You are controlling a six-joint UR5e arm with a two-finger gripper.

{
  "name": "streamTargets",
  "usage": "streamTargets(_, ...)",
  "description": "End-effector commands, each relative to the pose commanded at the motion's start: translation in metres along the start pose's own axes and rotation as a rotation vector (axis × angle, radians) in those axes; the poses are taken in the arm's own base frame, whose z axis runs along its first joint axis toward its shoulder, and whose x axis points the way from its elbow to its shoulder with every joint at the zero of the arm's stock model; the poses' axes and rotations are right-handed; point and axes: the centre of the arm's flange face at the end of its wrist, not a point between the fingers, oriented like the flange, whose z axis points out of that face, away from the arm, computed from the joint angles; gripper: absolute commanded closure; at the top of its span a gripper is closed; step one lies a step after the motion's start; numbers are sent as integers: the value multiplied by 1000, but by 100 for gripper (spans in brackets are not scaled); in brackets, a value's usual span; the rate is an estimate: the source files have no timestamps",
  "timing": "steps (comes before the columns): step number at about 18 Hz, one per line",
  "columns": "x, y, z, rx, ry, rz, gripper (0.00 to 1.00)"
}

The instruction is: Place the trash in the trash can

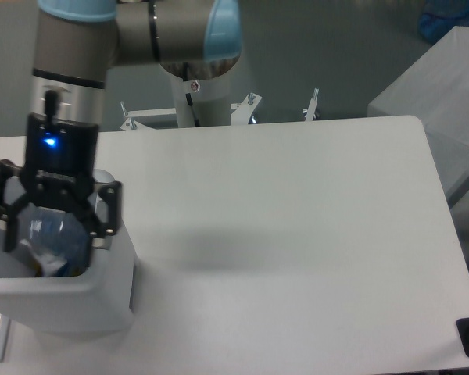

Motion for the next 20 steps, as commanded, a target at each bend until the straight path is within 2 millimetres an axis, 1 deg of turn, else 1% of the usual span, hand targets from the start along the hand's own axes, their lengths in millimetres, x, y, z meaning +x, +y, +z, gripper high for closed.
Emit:
streamTargets(1,-23,-2,-4,4,-34,14,0)
streamTargets(3,-55,-5,-7,9,-73,36,0)
streamTargets(5,-92,1,-12,-3,-123,67,0)
streamTargets(7,-121,6,-21,-25,-156,122,0)
streamTargets(8,-128,5,-26,-49,-159,147,0)
streamTargets(9,-130,7,-33,-77,-156,184,0)
streamTargets(10,-137,11,-41,-108,-156,232,0)
streamTargets(11,-149,16,-50,-138,-160,288,0)
streamTargets(13,-159,26,-66,-196,-152,406,0)
streamTargets(16,-165,40,-81,-297,-135,544,0)
streamTargets(17,-164,42,-83,-310,-132,579,0)
streamTargets(20,-164,45,-82,-317,-129,591,0)
